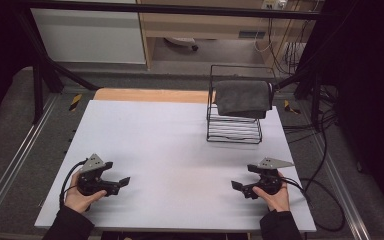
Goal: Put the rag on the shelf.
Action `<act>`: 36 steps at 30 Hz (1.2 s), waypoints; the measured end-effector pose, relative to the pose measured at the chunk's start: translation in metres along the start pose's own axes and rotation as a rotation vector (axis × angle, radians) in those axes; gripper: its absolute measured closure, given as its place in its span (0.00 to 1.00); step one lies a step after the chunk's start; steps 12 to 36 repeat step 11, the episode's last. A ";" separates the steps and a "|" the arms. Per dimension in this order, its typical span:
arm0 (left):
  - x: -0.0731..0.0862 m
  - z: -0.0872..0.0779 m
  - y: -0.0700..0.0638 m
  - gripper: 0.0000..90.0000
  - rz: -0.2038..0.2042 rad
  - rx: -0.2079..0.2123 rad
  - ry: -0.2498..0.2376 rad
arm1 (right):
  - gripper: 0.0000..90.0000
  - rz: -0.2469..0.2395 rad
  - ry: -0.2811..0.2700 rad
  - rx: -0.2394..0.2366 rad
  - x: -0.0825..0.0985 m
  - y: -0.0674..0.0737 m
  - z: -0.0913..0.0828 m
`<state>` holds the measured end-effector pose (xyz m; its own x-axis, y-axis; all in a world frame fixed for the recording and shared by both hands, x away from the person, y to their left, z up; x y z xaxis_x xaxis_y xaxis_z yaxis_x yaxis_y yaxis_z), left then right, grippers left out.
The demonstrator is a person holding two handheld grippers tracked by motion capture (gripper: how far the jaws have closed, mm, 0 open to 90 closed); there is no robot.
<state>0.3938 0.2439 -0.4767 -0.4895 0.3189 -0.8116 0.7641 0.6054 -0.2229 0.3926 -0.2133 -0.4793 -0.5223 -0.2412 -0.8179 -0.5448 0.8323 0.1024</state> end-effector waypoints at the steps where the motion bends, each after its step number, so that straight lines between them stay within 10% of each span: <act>1: 0.001 0.000 0.000 0.08 0.003 0.003 0.004 | 0.01 0.000 0.002 0.001 0.002 -0.001 -0.001; 36: 0.007 0.002 -0.003 0.06 0.012 0.018 0.030 | 0.01 0.011 0.009 0.005 0.008 -0.004 -0.004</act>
Point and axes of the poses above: each handheld gripper's, and its own axes: z roughly forward along the jaws, x roughly out of its underside, y roughly to its left, the point moved 6 cm from there along z, roughly forward along the jaws, and after that the axes turned 13 degrees about x, right-handed, at the moved point
